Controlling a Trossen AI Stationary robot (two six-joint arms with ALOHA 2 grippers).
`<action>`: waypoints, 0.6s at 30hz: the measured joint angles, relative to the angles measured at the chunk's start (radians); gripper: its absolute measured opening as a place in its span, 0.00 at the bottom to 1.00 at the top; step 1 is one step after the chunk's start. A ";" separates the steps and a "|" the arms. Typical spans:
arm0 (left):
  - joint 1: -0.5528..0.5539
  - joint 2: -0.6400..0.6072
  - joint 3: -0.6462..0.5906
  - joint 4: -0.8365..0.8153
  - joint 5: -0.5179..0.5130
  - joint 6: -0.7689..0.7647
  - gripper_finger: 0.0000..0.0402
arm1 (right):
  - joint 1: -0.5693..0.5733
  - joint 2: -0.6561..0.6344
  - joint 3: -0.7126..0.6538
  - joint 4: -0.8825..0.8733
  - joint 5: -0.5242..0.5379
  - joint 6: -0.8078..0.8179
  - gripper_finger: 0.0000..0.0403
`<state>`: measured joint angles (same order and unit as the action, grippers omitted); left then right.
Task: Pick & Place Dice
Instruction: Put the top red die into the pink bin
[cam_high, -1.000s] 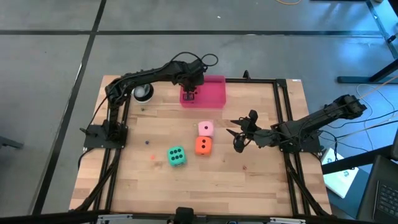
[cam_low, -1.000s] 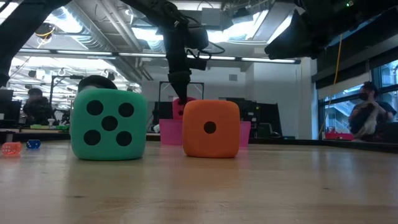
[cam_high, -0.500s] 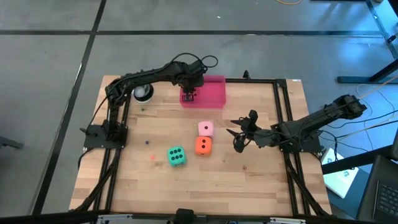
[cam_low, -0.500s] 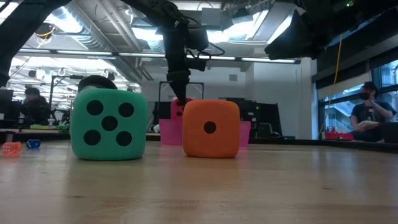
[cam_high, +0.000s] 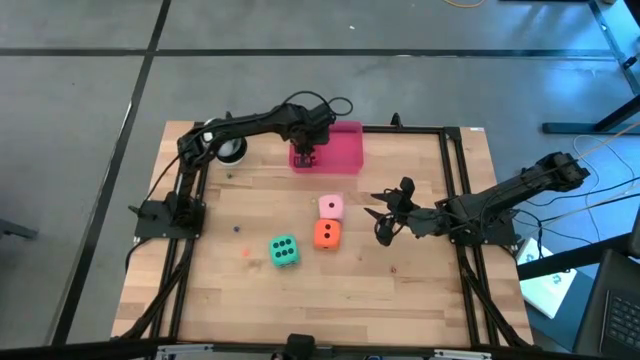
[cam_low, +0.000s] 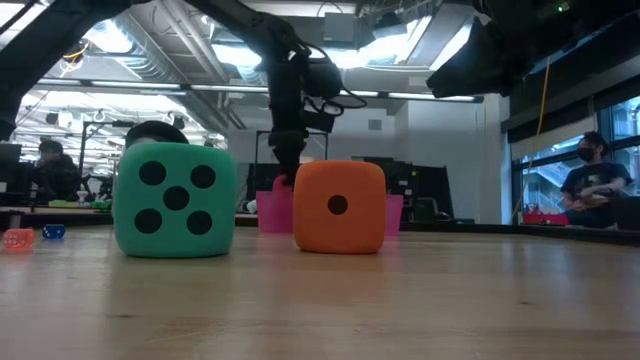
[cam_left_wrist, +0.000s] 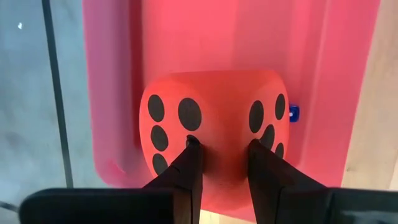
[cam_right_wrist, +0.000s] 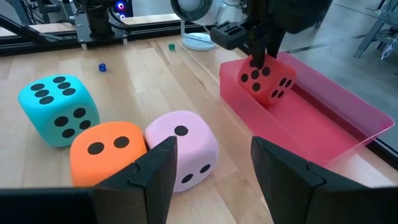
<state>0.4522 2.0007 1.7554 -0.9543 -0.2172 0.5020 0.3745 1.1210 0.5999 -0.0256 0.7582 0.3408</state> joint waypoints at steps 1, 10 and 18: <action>0.000 0.002 0.000 0.000 0.001 0.000 0.20 | 0.000 0.000 0.000 0.001 0.000 0.000 0.51; 0.000 0.006 0.000 0.000 0.001 0.000 0.23 | 0.000 0.000 0.000 0.001 -0.018 0.000 0.51; 0.000 0.006 0.000 0.000 0.000 0.000 0.31 | 0.000 0.000 0.000 0.001 -0.018 0.000 0.51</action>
<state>0.4522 2.0071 1.7554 -0.9543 -0.2173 0.5020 0.3748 1.1210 0.5999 -0.0242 0.7406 0.3405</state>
